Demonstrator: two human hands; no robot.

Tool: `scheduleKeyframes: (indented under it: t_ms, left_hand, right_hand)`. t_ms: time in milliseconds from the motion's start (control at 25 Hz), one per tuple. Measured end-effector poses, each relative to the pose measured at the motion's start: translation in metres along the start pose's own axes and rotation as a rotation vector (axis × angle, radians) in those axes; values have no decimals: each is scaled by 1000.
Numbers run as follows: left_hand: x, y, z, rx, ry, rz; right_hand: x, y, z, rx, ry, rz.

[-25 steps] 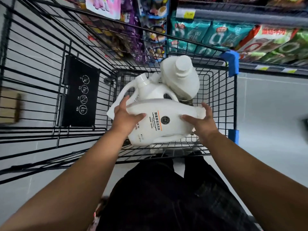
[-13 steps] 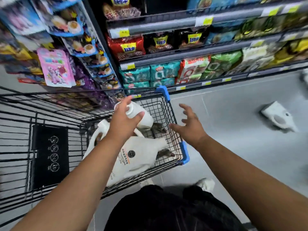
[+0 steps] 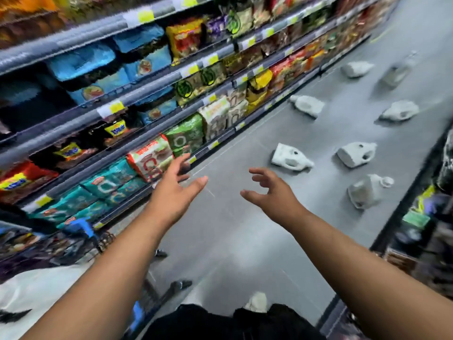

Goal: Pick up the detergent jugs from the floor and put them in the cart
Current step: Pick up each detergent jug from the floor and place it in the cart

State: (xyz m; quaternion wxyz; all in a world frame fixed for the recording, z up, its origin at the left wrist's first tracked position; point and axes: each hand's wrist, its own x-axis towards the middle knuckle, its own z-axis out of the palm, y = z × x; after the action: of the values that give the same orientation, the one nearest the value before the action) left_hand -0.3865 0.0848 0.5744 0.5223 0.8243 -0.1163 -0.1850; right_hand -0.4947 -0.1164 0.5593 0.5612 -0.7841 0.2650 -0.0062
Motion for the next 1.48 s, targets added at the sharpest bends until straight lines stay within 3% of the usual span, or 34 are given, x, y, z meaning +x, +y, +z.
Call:
scheduleKeyframes:
  t_ms: [400,840,1200,1480]
  left_hand:
    - [127,98,167,73,-323,100]
    - [404,136,304,183,-588,15]
    - [582,114,467,385,-697,-20]
    - [695,12,589,529,-681,-99]
  right_hand:
    - [63,45,-161,169,315,131]
    - [289,90,-261,345,555,320]
    - [454,213,-330,287,545,514]
    - [590,359,-350,242,499,612]
